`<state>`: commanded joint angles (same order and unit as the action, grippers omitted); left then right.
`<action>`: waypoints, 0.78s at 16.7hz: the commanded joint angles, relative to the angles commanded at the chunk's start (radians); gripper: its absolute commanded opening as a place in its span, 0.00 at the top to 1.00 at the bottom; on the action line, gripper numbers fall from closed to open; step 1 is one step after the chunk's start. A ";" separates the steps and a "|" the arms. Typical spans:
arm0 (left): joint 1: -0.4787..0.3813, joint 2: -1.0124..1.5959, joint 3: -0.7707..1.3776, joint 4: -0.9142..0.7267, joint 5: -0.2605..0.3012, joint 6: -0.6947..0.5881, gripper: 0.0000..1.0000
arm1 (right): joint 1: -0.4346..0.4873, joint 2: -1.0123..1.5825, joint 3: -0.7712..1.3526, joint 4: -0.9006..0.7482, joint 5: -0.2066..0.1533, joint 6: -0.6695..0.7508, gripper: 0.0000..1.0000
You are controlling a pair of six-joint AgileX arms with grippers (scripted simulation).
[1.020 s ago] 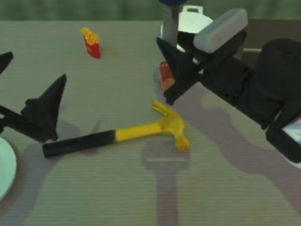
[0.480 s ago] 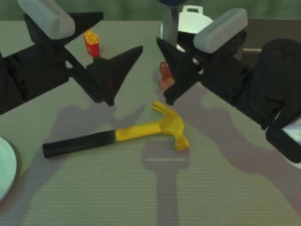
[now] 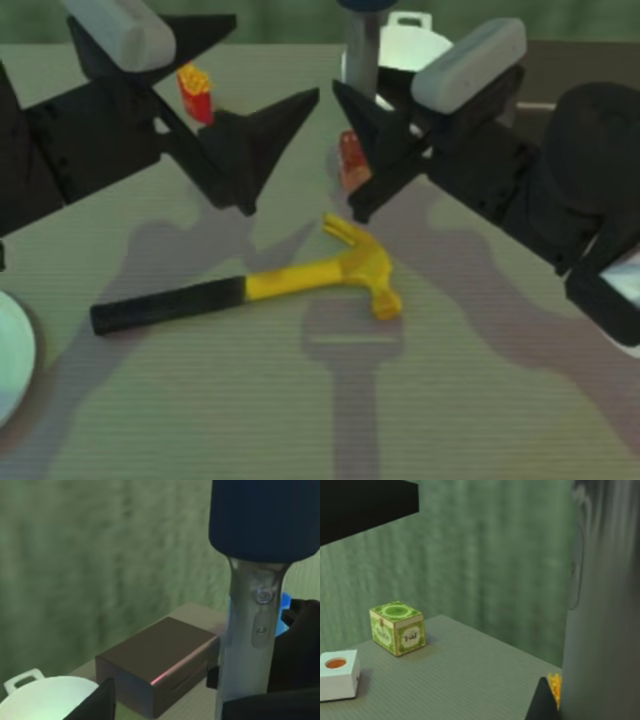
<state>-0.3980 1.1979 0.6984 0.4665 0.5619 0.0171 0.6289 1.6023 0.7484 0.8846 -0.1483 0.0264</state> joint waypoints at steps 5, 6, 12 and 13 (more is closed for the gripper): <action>-0.088 0.207 0.153 0.054 -0.082 -0.002 0.00 | 0.000 0.000 0.000 0.000 0.000 0.000 1.00; -0.108 0.257 0.187 0.066 -0.102 -0.002 0.00 | 0.000 0.000 0.000 0.000 0.000 0.000 1.00; -0.162 0.359 0.270 0.092 -0.153 -0.004 0.00 | 0.000 0.000 0.000 0.000 0.000 0.000 1.00; -0.162 0.359 0.270 0.092 -0.153 -0.004 0.00 | 0.000 0.000 0.000 0.000 0.000 0.000 1.00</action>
<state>-0.5600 1.5569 0.9688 0.5581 0.4086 0.0130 0.6289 1.6023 0.7484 0.8846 -0.1483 0.0264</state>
